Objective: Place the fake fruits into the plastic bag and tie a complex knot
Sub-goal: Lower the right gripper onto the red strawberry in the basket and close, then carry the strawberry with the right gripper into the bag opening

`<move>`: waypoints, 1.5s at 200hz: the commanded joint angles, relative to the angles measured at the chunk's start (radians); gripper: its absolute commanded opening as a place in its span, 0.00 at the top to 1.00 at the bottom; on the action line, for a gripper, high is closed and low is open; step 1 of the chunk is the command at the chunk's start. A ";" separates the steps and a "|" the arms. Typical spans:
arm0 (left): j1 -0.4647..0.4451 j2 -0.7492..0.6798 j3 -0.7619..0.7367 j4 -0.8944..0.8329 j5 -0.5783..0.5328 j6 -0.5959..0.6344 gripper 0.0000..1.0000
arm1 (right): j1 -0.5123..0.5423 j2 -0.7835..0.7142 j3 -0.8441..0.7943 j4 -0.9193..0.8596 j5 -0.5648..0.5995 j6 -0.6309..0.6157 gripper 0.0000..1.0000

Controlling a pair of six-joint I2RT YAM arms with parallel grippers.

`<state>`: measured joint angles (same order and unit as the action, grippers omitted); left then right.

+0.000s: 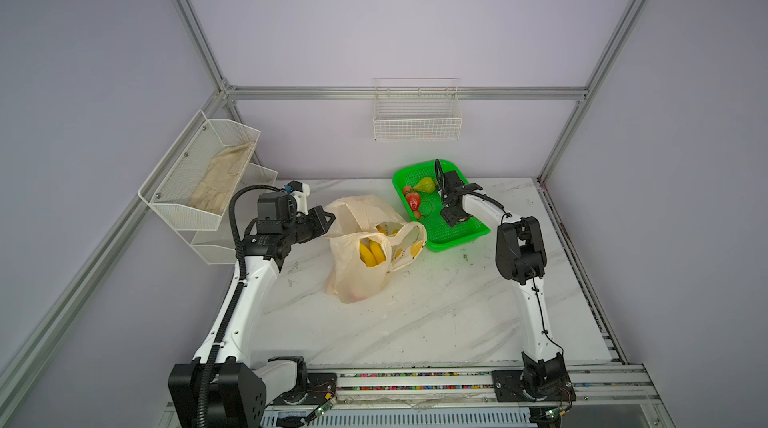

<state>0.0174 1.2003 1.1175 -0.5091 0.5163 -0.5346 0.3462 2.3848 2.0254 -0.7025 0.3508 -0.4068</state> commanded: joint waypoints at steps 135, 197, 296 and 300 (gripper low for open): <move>0.001 -0.019 0.000 0.044 -0.004 0.012 1.00 | -0.025 -0.081 0.061 -0.091 -0.287 0.062 0.57; 0.000 -0.023 -0.001 0.047 0.010 -0.001 1.00 | -0.025 -0.520 -0.317 0.222 -0.557 0.269 0.63; -0.002 -0.021 0.013 0.049 0.015 -0.011 1.00 | 0.226 -1.161 -0.905 0.417 -0.818 0.386 0.61; -0.001 -0.021 0.012 0.049 0.016 -0.013 1.00 | 0.243 -1.153 -0.902 0.412 -0.810 0.374 0.61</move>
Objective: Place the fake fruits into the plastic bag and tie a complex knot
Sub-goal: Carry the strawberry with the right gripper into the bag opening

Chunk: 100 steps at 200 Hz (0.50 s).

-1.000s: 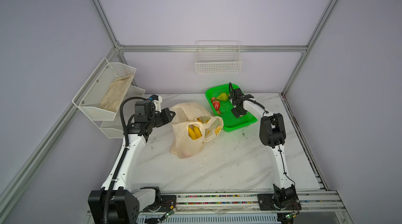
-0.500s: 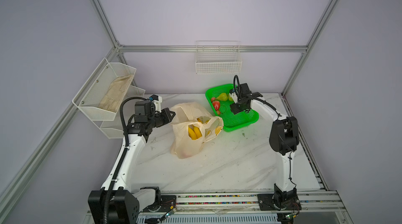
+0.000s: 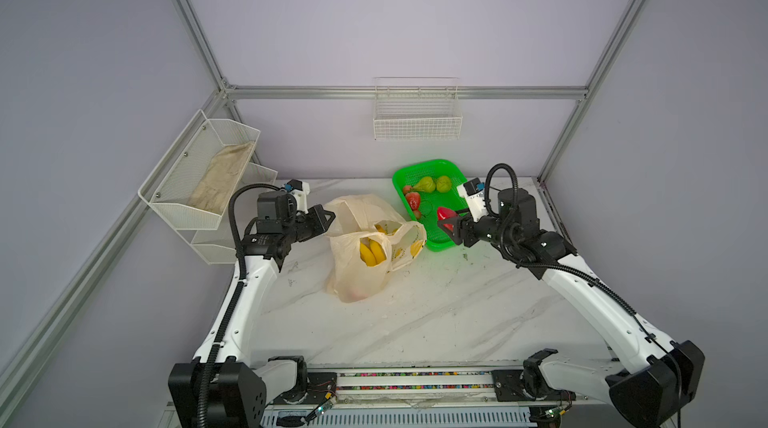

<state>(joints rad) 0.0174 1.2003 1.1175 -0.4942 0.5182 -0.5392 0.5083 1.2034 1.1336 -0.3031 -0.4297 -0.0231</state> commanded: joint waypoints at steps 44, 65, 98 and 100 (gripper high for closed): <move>-0.002 -0.021 0.013 0.033 0.014 -0.012 1.00 | 0.194 0.128 0.013 0.080 -0.025 -0.072 0.61; -0.005 -0.014 0.019 0.034 0.024 -0.017 1.00 | 0.219 0.164 0.010 0.113 -0.037 -0.114 0.61; -0.009 -0.012 0.018 0.034 0.025 -0.016 1.00 | 0.243 0.267 0.035 0.213 -0.056 -0.125 0.61; -0.010 -0.012 0.018 0.033 0.026 -0.016 1.00 | 0.245 0.278 0.042 0.215 -0.058 -0.129 0.61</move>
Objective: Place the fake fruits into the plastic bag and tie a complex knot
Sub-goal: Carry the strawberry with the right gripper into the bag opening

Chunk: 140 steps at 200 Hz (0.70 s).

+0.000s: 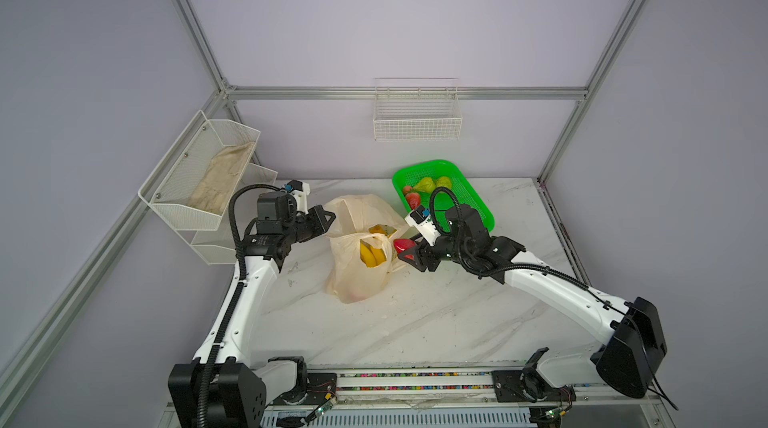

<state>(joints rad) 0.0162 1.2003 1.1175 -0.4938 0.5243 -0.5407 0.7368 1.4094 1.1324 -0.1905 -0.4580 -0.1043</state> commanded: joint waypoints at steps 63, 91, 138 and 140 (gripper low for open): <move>-0.016 -0.010 0.018 0.034 0.022 -0.016 1.00 | 0.046 0.279 0.096 0.202 -0.042 -0.088 0.61; -0.019 -0.011 0.017 0.034 0.024 -0.018 1.00 | 0.104 0.379 0.141 0.257 -0.015 -0.048 0.57; -0.021 -0.015 0.014 0.031 0.019 -0.006 1.00 | 0.148 0.492 0.183 0.361 -0.001 0.100 0.48; -0.021 -0.014 0.014 0.031 0.019 -0.006 1.00 | 0.148 0.493 0.182 0.362 -0.002 0.103 0.48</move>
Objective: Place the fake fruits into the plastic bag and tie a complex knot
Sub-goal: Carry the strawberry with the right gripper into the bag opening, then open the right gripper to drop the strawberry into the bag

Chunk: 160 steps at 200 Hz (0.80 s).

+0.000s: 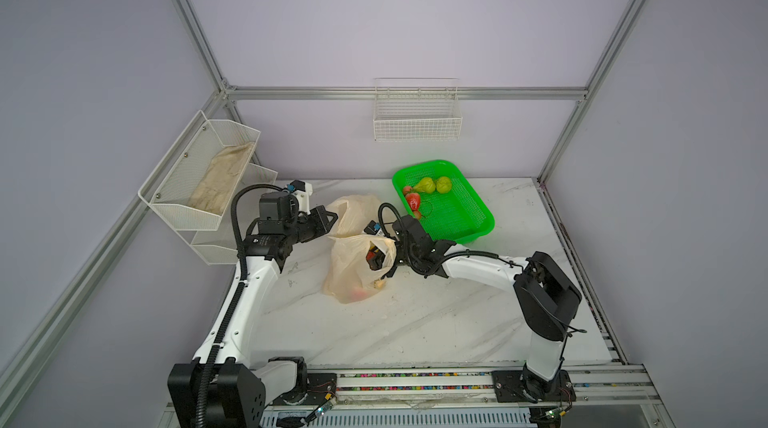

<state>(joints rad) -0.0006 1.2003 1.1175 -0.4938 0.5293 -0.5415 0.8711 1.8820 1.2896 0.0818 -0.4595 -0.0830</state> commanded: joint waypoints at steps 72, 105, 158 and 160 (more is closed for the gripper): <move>-0.003 -0.016 0.013 0.032 0.006 0.005 1.00 | 0.002 -0.101 -0.020 0.043 0.037 0.090 0.18; -0.002 -0.017 0.015 0.028 0.001 0.009 1.00 | -0.035 -0.220 -0.074 -0.013 0.020 0.064 0.19; 0.010 -0.016 0.016 0.021 -0.004 0.019 1.00 | -0.074 -0.518 -0.203 -0.213 -0.005 -0.164 0.25; 0.010 -0.016 0.015 0.021 -0.003 0.019 1.00 | -0.074 -0.532 -0.203 -0.220 0.001 -0.171 0.25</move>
<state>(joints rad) 0.0002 1.2003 1.1175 -0.4946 0.5232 -0.5381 0.7929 1.4658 1.1233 -0.0093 -0.4473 -0.1043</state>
